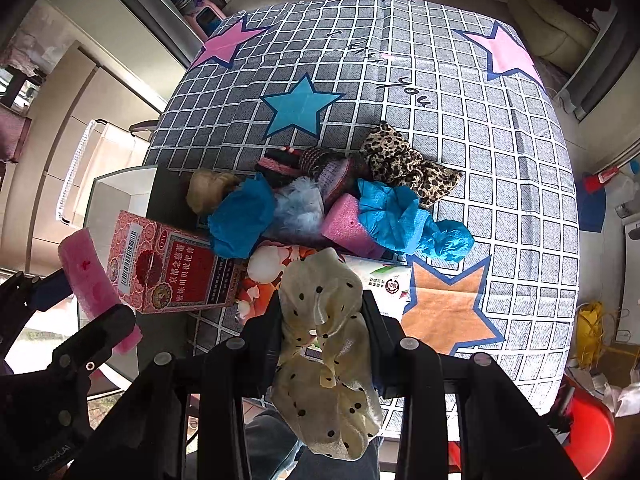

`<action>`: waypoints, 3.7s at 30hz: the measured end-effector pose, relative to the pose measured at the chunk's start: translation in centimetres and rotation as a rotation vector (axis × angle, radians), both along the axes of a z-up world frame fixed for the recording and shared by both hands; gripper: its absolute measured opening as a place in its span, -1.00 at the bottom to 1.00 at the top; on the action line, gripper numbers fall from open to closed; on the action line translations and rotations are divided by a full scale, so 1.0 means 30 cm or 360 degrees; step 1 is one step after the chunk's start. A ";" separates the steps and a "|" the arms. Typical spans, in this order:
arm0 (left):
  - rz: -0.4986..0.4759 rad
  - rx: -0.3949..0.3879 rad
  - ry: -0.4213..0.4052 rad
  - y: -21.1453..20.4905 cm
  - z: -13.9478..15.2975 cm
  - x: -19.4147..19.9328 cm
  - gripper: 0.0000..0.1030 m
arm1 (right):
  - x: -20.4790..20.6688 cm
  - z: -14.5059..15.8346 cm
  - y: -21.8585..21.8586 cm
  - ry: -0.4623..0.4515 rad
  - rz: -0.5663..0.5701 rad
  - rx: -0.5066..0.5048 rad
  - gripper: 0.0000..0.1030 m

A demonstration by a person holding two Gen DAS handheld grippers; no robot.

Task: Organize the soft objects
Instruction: 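Carry the sponge and scrunchie in both grippers over the white box, then open both grippers to drop the sponge and scrunchie into the box, then grasp the striped knit hat with the left gripper while the right grasps the leopard scrunchie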

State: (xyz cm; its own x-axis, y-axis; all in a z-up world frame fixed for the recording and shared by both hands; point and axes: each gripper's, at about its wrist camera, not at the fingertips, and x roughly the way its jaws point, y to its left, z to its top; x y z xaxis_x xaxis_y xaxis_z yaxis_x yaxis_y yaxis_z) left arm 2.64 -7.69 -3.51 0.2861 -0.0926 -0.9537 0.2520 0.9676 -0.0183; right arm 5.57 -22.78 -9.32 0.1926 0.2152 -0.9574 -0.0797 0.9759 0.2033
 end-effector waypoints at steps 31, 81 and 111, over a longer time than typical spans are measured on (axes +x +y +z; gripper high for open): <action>0.0786 0.0145 0.0032 0.597 -0.071 -0.228 0.18 | -0.023 0.093 0.844 -0.0015 0.0950 0.0049 -0.27; 0.0830 0.0163 0.0131 0.631 -0.175 -0.188 0.21 | 0.059 0.008 0.927 0.0095 0.0958 0.0024 -0.27; 0.0899 -0.0344 0.0364 0.621 -0.205 -0.024 0.99 | 0.275 0.090 0.440 -0.0010 0.0297 0.0024 0.80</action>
